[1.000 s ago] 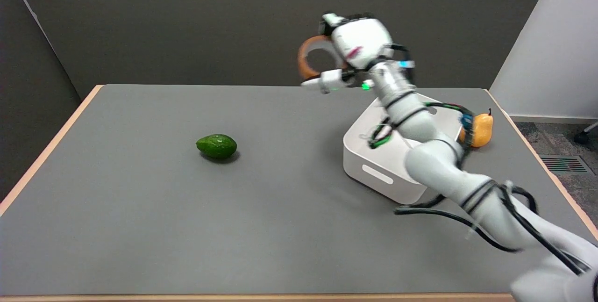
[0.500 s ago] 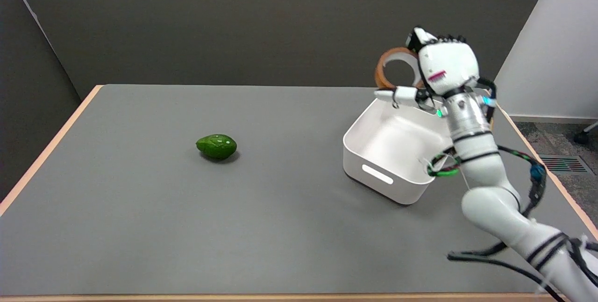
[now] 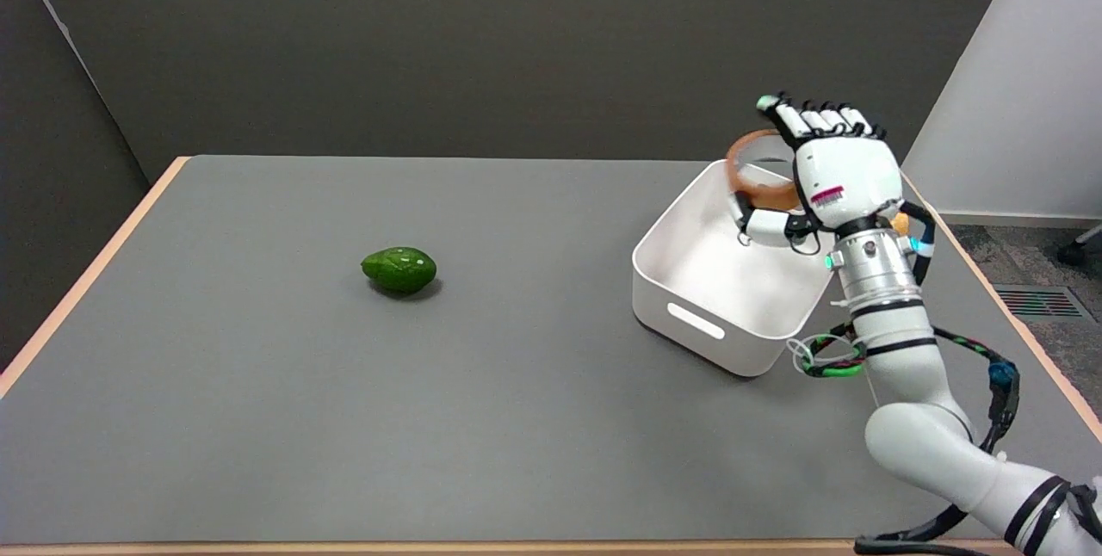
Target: Place yellow tape into white box.
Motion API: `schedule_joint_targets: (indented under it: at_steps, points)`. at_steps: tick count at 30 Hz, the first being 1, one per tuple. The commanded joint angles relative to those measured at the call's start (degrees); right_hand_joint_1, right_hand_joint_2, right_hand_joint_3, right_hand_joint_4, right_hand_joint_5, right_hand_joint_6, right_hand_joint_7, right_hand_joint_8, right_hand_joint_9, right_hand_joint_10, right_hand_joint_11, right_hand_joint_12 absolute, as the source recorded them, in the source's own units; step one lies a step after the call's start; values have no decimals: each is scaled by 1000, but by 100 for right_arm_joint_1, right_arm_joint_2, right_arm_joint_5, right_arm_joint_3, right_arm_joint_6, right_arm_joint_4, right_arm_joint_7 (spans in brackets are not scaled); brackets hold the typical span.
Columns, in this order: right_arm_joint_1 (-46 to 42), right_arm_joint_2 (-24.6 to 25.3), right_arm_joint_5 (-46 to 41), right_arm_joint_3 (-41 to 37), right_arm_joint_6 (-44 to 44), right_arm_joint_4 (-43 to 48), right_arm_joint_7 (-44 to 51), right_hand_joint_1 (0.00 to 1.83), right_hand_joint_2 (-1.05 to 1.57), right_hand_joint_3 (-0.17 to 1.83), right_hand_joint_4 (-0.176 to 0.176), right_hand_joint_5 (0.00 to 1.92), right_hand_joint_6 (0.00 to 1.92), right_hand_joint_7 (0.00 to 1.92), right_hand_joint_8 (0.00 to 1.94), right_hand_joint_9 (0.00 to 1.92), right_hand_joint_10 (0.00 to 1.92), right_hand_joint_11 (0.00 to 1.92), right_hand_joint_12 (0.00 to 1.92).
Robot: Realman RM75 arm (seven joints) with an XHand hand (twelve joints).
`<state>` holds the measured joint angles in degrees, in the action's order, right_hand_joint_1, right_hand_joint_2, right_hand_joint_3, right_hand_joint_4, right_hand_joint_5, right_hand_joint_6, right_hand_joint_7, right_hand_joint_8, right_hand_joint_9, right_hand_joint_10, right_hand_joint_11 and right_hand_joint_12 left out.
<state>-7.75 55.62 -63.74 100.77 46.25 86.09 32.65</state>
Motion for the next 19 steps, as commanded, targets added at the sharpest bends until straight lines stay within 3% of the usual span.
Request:
schedule_joint_targets:
  at_steps: [1,2,4,8,10,13,19]
  points:
    - [-123,10,-634,310,1630,-782,-3048,372,465,859,28,-1,39,-1,24,-1,126,-1,818]
    - [-119,1,-634,264,1752,-796,-3364,372,467,845,25,-1,-1,-1,-1,-1,2,-1,727]
    - [-106,-59,-625,129,1951,-777,-4016,375,516,716,26,-1,-1,-1,-1,-1,-1,-1,653]
    - [-138,-217,-646,-166,2113,-478,-4699,361,518,707,23,-1,-1,-1,-1,-1,-1,-1,518]
    - [-192,-302,-757,-392,2209,-306,-5002,351,523,725,23,-1,-1,-1,-1,-1,-1,-1,333]
    - [-304,-437,-1179,-779,2303,-128,-5678,308,556,710,30,-1,-1,-1,-1,-1,-1,-1,215]
    - [-90,-590,-1281,-1036,2815,-725,-8323,252,613,727,37,-1,-1,-1,-1,-1,-1,-1,45]
